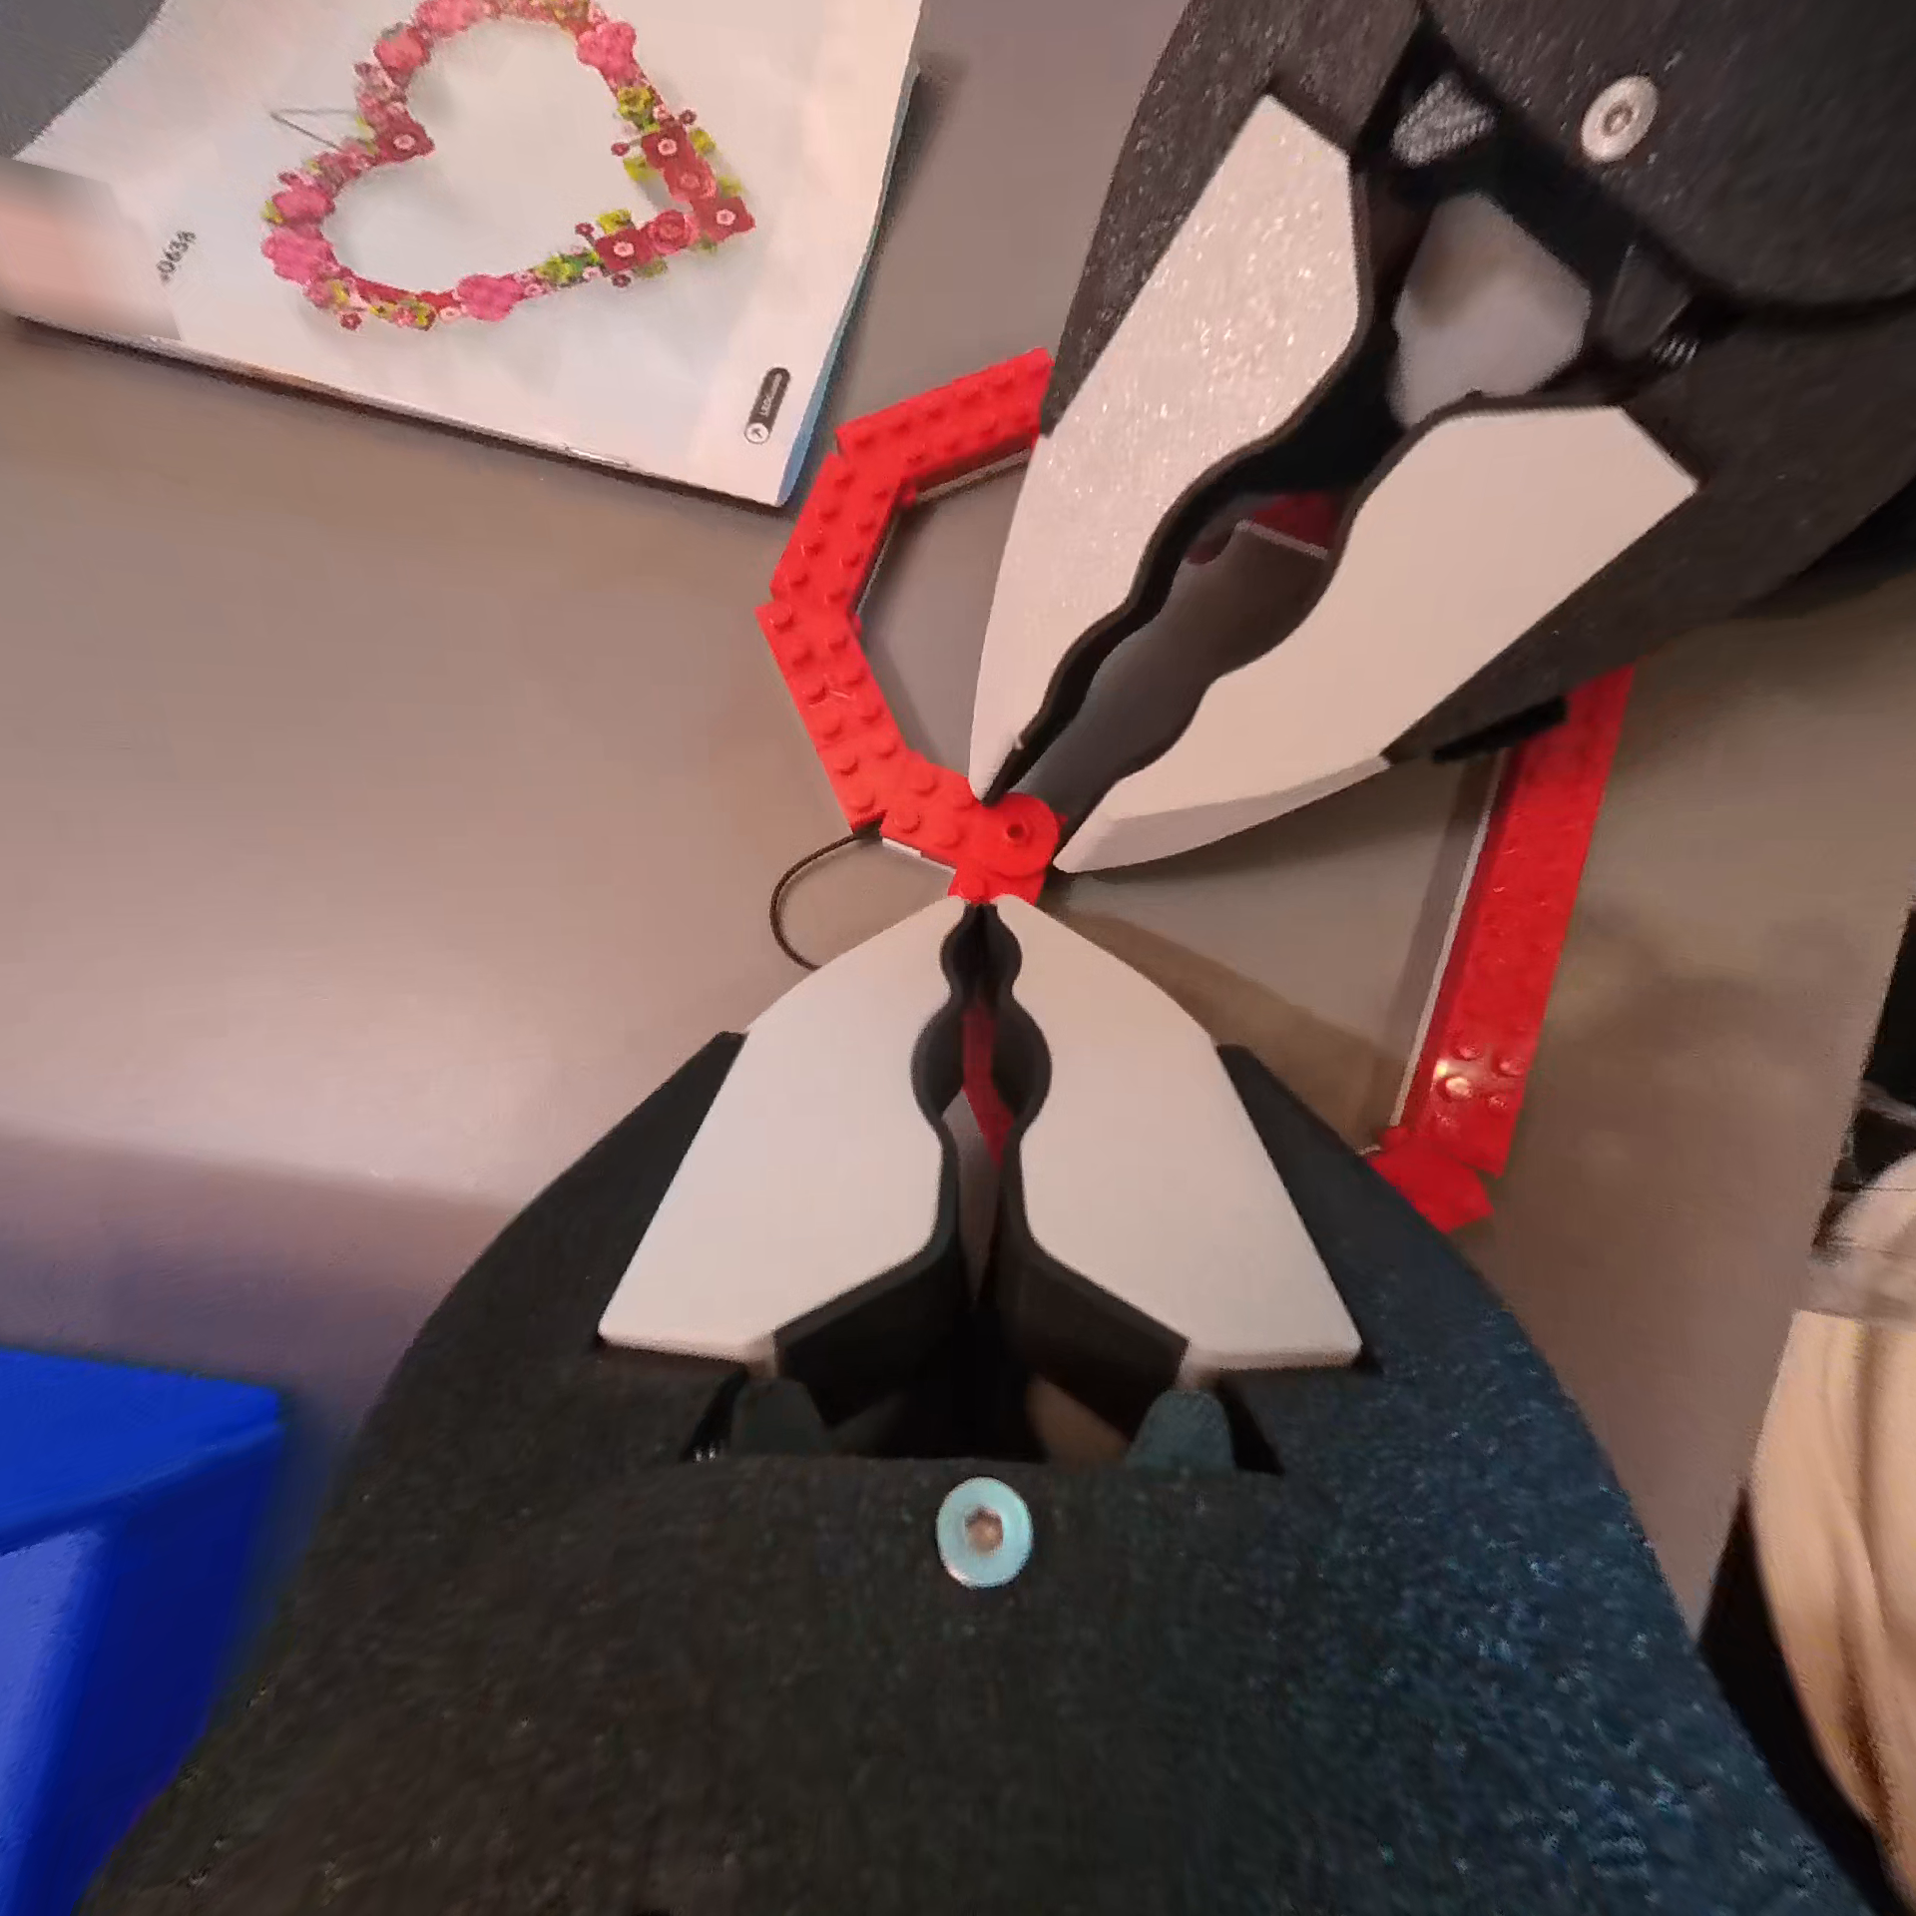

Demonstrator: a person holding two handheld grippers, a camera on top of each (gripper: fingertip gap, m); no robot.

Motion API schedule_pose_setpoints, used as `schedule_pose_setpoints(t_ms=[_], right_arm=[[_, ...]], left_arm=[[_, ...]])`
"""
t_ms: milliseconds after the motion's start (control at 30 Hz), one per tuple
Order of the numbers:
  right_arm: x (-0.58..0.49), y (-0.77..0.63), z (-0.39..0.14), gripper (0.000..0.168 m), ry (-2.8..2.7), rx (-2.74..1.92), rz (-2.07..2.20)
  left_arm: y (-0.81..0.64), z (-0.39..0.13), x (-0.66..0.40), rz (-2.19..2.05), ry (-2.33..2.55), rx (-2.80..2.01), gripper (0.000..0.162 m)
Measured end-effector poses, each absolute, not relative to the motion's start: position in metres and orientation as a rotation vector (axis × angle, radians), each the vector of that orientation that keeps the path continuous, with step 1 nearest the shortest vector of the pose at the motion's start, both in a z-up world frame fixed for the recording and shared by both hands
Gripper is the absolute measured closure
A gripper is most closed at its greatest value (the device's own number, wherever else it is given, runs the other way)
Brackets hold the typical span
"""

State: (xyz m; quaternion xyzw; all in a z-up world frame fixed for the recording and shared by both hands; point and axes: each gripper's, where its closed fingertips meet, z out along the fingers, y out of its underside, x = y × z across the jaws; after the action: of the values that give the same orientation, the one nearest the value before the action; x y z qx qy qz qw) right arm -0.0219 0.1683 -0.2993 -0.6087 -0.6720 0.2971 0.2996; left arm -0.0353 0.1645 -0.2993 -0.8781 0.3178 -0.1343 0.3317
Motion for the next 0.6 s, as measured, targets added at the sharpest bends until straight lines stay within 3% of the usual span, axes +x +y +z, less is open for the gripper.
schedule_pose_setpoints(t_ms=[167,200,267,400,600], right_arm=[[-0.022,0.168,-0.297,0.155,-1.755,-1.626,0.816],[-0.026,0.166,-0.286,0.168,-1.693,-1.609,0.908],[-0.033,0.171,-0.244,0.168,-1.512,-1.579,1.119],[-0.015,0.174,-0.277,0.168,-1.777,-1.618,0.894],[0.01,0.171,-0.26,0.168,-1.755,-1.577,0.892]], left_arm=[[0.163,-0.299,-0.035,-0.348,0.825,-2.27,0.162],[0.158,-0.301,-0.027,-0.417,0.843,-2.277,0.162],[0.154,-0.301,-0.015,-0.447,0.884,-2.241,0.161],[0.156,-0.301,-0.017,-0.457,0.859,-2.238,0.162],[0.165,-0.299,-0.026,-0.301,0.838,-2.201,0.162]])
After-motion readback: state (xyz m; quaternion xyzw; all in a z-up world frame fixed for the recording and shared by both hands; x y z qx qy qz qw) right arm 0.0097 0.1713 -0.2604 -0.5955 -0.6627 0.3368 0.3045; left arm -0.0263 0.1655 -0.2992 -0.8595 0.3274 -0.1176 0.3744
